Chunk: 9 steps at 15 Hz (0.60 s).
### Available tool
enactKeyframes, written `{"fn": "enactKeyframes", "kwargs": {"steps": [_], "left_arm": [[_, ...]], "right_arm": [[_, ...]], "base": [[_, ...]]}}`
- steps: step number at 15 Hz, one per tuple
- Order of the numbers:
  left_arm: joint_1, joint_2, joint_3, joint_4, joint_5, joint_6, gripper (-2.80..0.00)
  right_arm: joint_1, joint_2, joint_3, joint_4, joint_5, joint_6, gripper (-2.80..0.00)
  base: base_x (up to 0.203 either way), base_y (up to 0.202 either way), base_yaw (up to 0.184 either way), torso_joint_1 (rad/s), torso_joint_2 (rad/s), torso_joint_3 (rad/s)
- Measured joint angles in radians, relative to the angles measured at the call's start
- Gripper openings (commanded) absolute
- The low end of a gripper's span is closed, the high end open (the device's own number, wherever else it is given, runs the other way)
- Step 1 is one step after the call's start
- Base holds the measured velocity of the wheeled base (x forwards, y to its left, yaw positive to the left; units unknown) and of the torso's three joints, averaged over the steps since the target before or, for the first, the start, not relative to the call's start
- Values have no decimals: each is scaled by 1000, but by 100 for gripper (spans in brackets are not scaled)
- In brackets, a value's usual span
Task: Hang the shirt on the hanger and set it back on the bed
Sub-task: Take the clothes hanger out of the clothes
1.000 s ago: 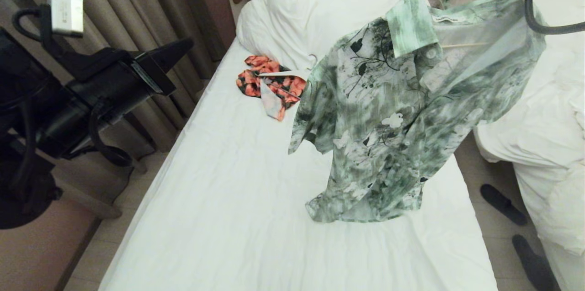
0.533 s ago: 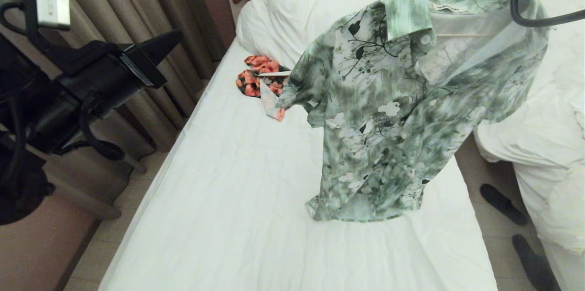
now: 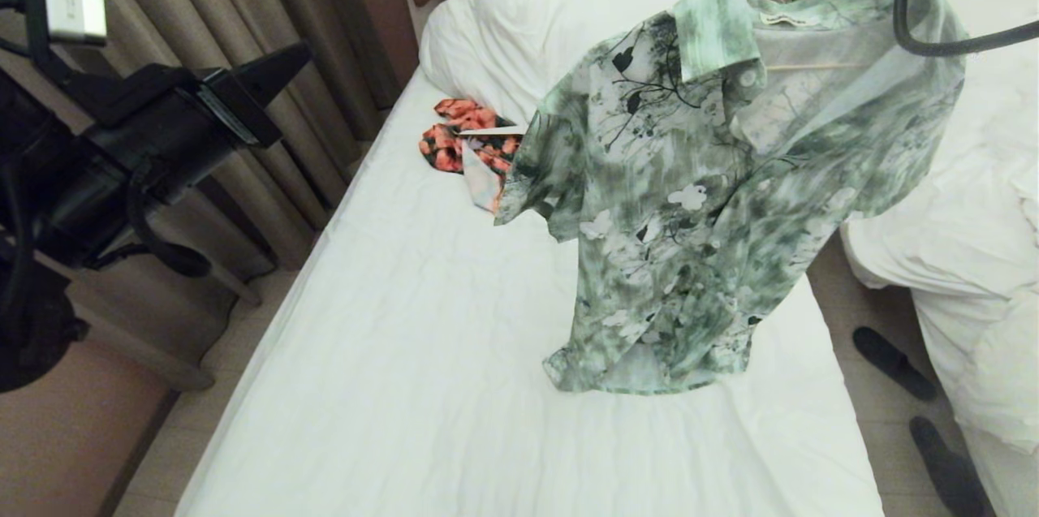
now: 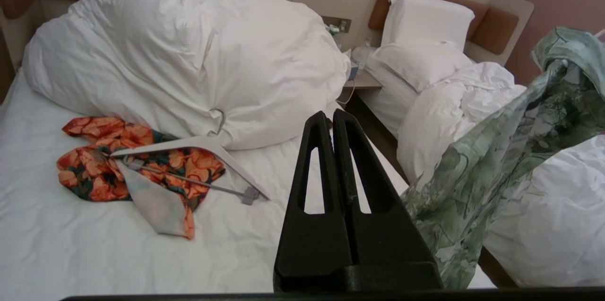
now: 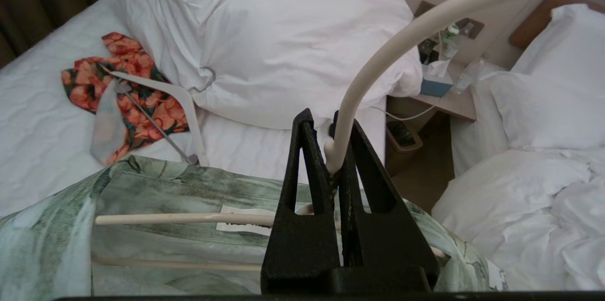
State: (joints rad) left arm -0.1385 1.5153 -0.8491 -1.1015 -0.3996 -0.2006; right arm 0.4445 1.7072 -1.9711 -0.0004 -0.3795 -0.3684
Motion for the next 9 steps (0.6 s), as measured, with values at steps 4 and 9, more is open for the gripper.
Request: {"fn": "enactKeyframes", "kwargs": {"steps": [4,9], "left_arm": [[0,-5,0,0,0,0,-280],[-2,-7,3,0,-2,0,-280]], "right_arm": [[13,0,0,-2,-12,-24,-280],[13,-6,-1,-2,-11,-32,-280]], "base": [[0,0,0,0,0,0],[0,0,0,0,0,0]]}}
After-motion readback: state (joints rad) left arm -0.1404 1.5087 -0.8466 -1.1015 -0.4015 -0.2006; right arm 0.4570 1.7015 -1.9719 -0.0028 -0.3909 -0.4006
